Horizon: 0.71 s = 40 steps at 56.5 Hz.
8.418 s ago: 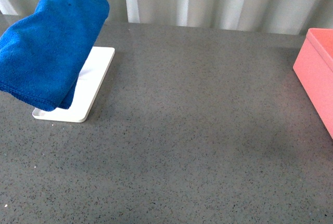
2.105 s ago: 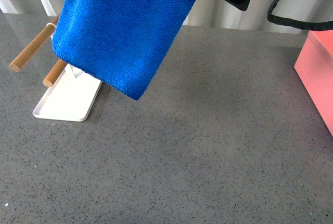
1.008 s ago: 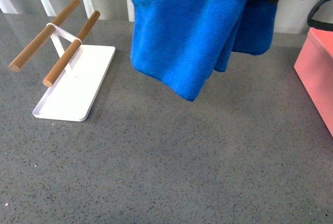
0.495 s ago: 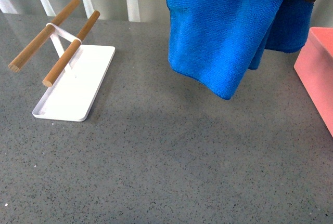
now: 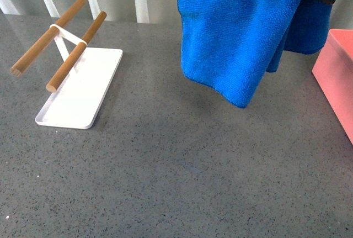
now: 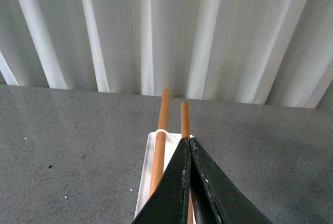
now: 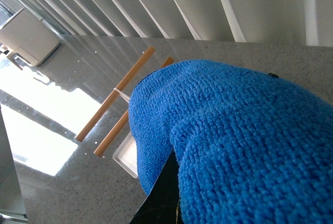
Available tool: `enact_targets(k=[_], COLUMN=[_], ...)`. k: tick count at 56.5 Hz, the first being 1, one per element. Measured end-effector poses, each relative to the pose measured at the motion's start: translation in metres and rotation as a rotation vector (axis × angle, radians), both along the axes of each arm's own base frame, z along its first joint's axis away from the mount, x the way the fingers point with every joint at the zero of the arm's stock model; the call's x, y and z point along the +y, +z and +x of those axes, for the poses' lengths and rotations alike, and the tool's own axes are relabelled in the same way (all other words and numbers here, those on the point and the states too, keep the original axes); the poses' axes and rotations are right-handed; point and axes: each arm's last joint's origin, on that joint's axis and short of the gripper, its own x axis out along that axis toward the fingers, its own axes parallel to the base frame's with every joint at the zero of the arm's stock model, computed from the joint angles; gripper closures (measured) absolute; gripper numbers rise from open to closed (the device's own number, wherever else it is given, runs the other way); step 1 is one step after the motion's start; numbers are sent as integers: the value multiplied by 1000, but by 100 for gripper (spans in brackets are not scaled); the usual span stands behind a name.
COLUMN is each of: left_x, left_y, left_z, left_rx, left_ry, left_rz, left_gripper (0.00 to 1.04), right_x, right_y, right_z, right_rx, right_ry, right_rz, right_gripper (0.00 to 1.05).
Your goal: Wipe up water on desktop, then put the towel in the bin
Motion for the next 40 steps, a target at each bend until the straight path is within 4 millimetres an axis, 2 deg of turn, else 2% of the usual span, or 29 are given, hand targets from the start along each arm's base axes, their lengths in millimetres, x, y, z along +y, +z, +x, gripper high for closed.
enact_targets(k=[21,34,40], left_x=[21,21,21], left_y=[-14,-26,-23], left_z=[-42,-58,-63], left_rx=[3,2,-7], left_ry=[2,2,2], left_rz=[0,-1,0], left_gripper=[101,101,101], right_x=[2,2,2], right_y=[-2,-2,-2], right_z=[0,0,0], right_rx=[8,15,15], right_ry=[-4,-10,-12], right_rz=[-18,-25,-26], right_gripper=[101,101,101])
